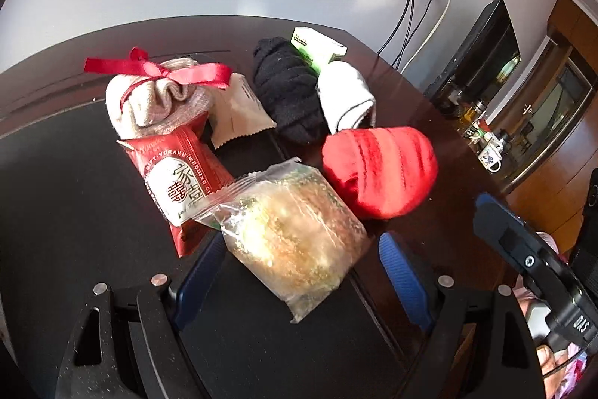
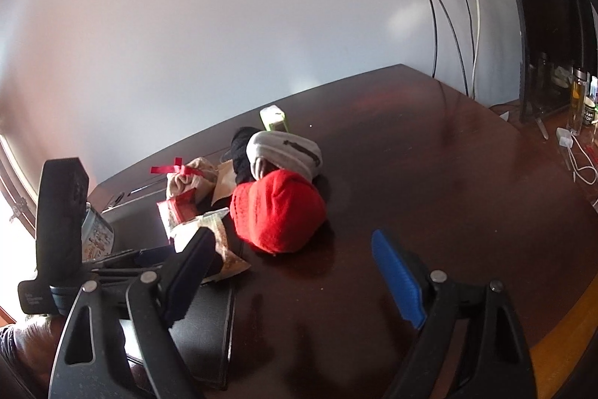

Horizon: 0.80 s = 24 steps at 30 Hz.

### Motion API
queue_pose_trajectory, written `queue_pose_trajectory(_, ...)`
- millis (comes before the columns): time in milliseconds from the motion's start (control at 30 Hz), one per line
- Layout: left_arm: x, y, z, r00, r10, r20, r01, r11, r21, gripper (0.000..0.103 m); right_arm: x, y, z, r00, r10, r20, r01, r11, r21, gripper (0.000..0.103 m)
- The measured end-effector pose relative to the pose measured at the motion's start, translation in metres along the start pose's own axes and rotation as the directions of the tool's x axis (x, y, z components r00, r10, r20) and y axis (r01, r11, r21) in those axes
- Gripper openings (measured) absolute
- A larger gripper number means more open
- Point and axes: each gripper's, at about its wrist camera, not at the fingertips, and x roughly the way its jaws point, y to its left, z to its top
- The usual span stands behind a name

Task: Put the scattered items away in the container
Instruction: 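Move both tools back toward the remaining items on the mat, then grasp the red knit glove with the right tool while the left tool grasps the clear food bag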

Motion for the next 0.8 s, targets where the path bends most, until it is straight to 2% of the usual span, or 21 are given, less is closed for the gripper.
queue_pose_trajectory(33, 0.000, 0.000, 0.000, 1.000, 0.003, 0.001, -0.003, 1.000, 0.004, 0.071, 0.001, 0.000, 0.000, 1.000, 0.001, -0.002, -0.001, 1.000, -0.001, 0.087)
queue_pose_trajectory(400, -0.006, -0.003, -0.002, 0.999, -0.013, 0.030, 0.010, 0.997, 0.077, 0.056, 0.016, 0.000, 0.012, 1.000, 0.024, -0.005, -0.024, 0.999, -0.024, 0.087)
queue_pose_trajectory(567, -0.009, -0.004, -0.002, 0.999, -0.013, 0.040, 0.009, 0.995, 0.095, 0.054, 0.029, 0.008, 0.021, 0.999, 0.027, -0.023, -0.028, 0.998, -0.056, 0.087)
queue_pose_trajectory(700, -0.009, -0.010, -0.002, 0.999, 0.009, 0.052, -0.016, 0.992, 0.129, 0.053, 0.042, 0.014, 0.023, 0.999, -0.011, -0.048, 0.007, 0.997, -0.078, 0.087)
queue_pose_trajectory(800, -0.008, -0.018, 0.000, 0.996, 0.046, 0.070, -0.057, 0.985, 0.162, 0.053, 0.052, 0.015, 0.024, 0.997, -0.021, -0.075, 0.015, 0.997, -0.081, 0.073)
